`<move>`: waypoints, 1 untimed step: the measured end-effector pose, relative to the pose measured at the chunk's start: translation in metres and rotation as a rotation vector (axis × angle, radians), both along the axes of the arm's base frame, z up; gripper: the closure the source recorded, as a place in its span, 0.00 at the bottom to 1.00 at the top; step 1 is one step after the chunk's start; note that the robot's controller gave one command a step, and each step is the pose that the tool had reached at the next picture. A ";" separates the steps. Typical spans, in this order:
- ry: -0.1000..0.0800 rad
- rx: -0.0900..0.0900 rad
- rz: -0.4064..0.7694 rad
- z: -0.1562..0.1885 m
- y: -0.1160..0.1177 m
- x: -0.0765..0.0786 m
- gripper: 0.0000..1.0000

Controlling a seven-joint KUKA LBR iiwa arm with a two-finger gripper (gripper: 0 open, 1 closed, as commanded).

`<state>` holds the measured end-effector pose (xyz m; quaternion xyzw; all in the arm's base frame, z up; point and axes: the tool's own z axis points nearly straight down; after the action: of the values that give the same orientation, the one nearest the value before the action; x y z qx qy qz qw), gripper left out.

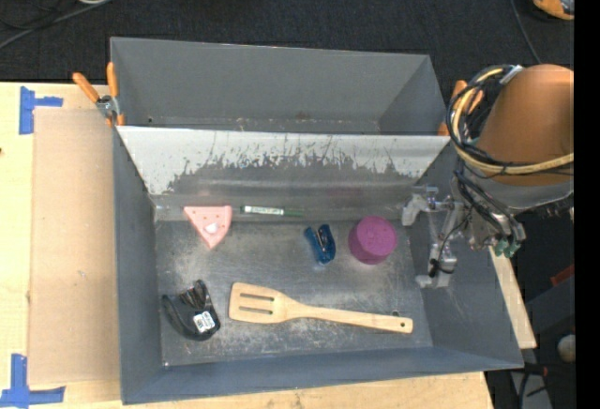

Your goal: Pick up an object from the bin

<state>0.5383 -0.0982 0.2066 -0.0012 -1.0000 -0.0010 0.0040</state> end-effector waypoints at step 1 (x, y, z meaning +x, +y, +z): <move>-0.007 -0.001 0.004 0.004 0.000 0.002 0.00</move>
Offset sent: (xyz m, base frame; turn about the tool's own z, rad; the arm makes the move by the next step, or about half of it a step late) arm -0.0320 0.0911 -0.1366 -0.0489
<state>0.5399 -0.0978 0.2103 0.0006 -1.0000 -0.0003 0.0004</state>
